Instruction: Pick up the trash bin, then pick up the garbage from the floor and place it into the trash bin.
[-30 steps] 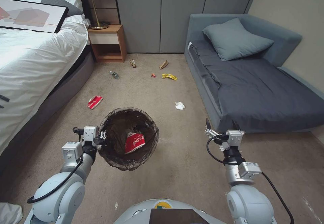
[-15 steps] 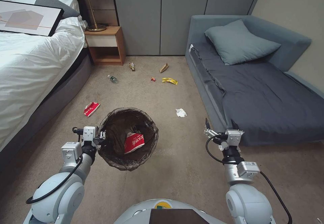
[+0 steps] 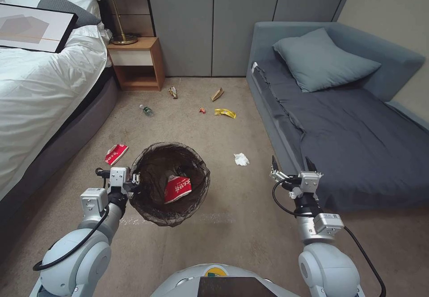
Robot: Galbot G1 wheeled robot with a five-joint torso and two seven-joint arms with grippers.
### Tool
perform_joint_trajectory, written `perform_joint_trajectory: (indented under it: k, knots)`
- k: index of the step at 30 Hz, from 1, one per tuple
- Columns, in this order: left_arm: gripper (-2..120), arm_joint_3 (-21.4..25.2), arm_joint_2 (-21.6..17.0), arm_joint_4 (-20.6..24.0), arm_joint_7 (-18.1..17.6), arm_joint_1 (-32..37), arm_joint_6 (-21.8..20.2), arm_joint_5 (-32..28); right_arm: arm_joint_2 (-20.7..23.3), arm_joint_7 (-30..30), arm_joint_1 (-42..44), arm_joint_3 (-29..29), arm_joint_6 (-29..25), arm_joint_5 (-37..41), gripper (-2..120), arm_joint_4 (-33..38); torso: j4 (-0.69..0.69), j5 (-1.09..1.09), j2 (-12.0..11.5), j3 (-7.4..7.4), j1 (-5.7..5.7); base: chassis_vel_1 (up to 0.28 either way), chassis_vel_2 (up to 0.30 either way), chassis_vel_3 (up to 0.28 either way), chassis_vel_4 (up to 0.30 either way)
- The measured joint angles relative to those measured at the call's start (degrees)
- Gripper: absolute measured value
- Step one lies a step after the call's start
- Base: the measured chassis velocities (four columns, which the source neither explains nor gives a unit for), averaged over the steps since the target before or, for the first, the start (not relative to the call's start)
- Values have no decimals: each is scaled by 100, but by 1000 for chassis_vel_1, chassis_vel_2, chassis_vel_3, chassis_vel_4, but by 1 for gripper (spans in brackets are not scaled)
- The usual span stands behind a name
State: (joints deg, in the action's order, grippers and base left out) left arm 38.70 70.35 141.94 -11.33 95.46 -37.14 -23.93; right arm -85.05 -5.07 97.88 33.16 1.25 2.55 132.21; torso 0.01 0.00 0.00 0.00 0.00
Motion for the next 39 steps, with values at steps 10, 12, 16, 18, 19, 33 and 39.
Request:
perform_joint_trajectory:
  k: [10,12,16,18,19,33,39]
  knots:
    - [2,-2,10,27,0,3,0,-3,1,-16,6,11,-14,-6,100,11,-1,1,0,0,0,-161,162,156,-176]
    - [2,-4,15,29,0,3,0,-2,3,-18,15,15,-21,-6,100,16,0,0,0,1,0,-173,168,180,-166]
    - [2,-8,27,40,-1,3,0,0,12,-21,28,24,-31,-6,100,27,0,1,0,0,0,-171,154,164,-165]
    - [2,-9,31,49,-1,4,0,4,24,-23,30,29,-38,-6,100,34,-2,0,0,0,0,-157,149,136,-150]
    - [2,-9,31,49,-1,4,0,4,24,-23,30,29,-38,-6,100,34,-2,0,0,0,0,-148,136,151,-131]
    - [2,-18,74,78,-3,17,0,34,81,-38,-1,17,-11,-4,100,36,-2,2,0,1,0,-156,162,162,-154]
    - [2,-7,67,117,-6,64,0,30,98,-94,-48,-21,111,15,100,3,-1,0,-1,2,1,-123,125,127,-120]
